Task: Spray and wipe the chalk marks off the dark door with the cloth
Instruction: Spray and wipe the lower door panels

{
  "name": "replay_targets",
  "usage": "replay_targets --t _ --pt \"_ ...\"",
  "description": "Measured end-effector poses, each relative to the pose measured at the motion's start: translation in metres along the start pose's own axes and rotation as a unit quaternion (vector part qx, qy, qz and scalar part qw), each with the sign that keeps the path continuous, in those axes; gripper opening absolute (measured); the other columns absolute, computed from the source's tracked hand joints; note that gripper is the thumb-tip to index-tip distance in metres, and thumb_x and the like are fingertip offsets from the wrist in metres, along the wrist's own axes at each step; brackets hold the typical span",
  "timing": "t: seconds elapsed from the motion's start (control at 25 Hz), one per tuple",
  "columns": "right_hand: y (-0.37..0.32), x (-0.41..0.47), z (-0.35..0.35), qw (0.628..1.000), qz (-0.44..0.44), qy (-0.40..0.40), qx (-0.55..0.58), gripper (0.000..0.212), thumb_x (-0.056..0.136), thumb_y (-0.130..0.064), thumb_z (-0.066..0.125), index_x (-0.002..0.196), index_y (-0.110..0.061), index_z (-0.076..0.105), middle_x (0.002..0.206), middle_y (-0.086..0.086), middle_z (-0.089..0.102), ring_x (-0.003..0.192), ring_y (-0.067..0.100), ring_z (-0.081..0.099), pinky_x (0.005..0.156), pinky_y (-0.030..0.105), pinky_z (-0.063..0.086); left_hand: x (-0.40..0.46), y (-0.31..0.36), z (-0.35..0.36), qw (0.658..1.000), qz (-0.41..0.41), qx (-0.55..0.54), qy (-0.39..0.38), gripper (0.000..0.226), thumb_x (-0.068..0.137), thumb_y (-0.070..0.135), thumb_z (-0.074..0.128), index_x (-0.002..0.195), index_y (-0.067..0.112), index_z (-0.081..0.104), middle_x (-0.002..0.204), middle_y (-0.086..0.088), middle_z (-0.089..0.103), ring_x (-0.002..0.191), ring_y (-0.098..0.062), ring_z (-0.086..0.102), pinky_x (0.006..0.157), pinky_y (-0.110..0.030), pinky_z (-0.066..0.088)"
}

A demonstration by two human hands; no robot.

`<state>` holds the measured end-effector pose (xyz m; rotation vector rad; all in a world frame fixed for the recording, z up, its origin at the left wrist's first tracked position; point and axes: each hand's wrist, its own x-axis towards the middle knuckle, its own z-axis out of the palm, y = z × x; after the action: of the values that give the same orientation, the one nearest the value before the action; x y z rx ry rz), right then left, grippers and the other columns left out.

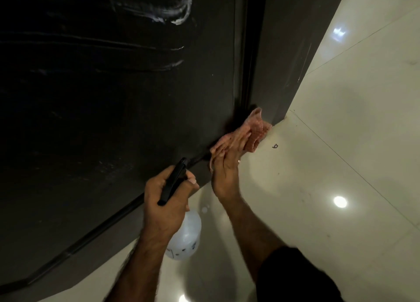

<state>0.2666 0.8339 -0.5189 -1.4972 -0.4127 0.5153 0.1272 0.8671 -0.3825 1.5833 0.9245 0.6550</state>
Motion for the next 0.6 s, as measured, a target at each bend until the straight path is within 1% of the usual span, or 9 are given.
replay_targets --t 0.08,0.16,0.24,0.32,0.36,0.4,0.44,0.52,0.6 --pt "0.031 0.016 0.004 0.987 0.132 0.064 0.07 0.083 0.106 -0.07 0.036 0.17 -0.021 0.017 0.173 0.003 0.027 0.158 0.022 0.03 0.131 0.04 0.026 -0.007 -0.001 -0.007 1.0 0.002 -0.008 -0.001 0.02 0.081 0.023 0.072 0.084 0.003 0.072 0.077 -0.015 0.073 0.05 -0.008 0.058 0.047 -0.026 0.049" --pt "0.02 0.023 0.002 0.942 0.271 0.102 0.168 0.069 0.108 -0.06 0.043 0.167 -0.032 0.024 0.161 -0.003 0.045 0.148 0.021 0.044 0.121 0.041 0.041 -0.014 -0.002 -0.016 1.0 -0.01 -0.019 0.007 0.024 0.079 0.029 0.072 0.083 0.006 0.073 0.077 -0.013 0.074 0.051 -0.009 0.059 0.047 -0.029 0.05" --pt "-0.02 0.012 0.006 0.958 0.229 0.084 0.15 0.068 0.108 -0.056 0.043 0.169 -0.037 0.018 0.164 -0.011 0.038 0.148 0.014 0.04 0.124 0.04 0.033 -0.017 -0.002 -0.023 0.999 -0.013 -0.032 0.013 0.025 0.077 0.033 0.072 0.083 0.009 0.074 0.077 -0.011 0.075 0.054 -0.009 0.062 0.052 -0.028 0.052" --pt "-0.044 -0.006 0.018 0.981 0.185 0.033 0.058 0.083 0.1 -0.079 0.034 0.169 -0.043 0.006 0.172 -0.014 0.023 0.152 0.009 0.03 0.127 0.037 0.024 -0.012 -0.002 -0.027 1.0 -0.016 -0.024 0.005 0.012 0.081 0.024 0.073 0.081 0.012 0.074 0.075 -0.011 0.074 0.055 -0.008 0.062 0.056 -0.023 0.052" --pt "-0.04 -0.012 0.021 0.982 0.181 0.013 0.052 0.095 0.091 -0.091 0.033 0.169 -0.045 0.004 0.173 -0.012 0.022 0.153 0.01 0.03 0.127 0.037 0.026 -0.01 0.001 -0.029 0.999 -0.025 -0.025 0.001 0.006 0.085 0.015 0.074 0.08 0.015 0.074 0.074 -0.011 0.074 0.054 -0.007 0.061 0.056 -0.021 0.051" --pt "-0.026 -0.013 0.023 0.974 0.21 0.021 0.08 0.105 0.083 -0.097 0.036 0.169 -0.045 0.007 0.171 -0.006 0.03 0.151 0.015 0.037 0.124 0.04 0.034 -0.009 0.003 -0.03 0.999 -0.029 -0.012 0.007 0.016 0.089 0.006 0.073 0.078 0.018 0.075 0.074 -0.01 0.074 0.054 -0.006 0.061 0.056 -0.02 0.05" --pt "-0.016 -0.013 0.025 0.952 0.275 0.042 0.128 0.103 0.083 -0.095 0.041 0.167 -0.04 0.019 0.162 0.001 0.045 0.141 0.021 0.051 0.115 0.045 0.047 -0.009 0.003 -0.031 0.999 -0.033 -0.001 0.003 0.023 0.091 0.002 0.072 0.078 0.021 0.075 0.074 -0.009 0.074 0.054 -0.006 0.062 0.056 -0.02 0.05" --pt "-0.022 -0.012 0.023 0.928 0.339 0.079 0.129 0.057 0.106 -0.06 0.045 0.152 -0.026 0.047 0.14 0.009 0.062 0.119 0.027 0.063 0.092 0.041 0.058 -0.009 0.0 -0.035 1.0 -0.015 0.019 -0.012 0.02 0.091 0.005 0.073 0.078 0.021 0.075 0.074 -0.005 0.074 0.058 -0.007 0.064 0.056 -0.018 0.049" --pt "-0.023 -0.019 0.029 0.962 0.258 0.068 0.061 0.045 0.114 -0.037 0.039 0.155 -0.019 0.046 0.146 0.007 0.06 0.131 0.023 0.059 0.104 0.037 0.052 -0.012 -0.009 -0.038 1.0 -0.004 0.018 -0.001 0.008 0.088 0.011 0.072 0.082 0.014 0.075 0.075 -0.005 0.074 0.06 -0.007 0.065 0.058 -0.017 0.05"
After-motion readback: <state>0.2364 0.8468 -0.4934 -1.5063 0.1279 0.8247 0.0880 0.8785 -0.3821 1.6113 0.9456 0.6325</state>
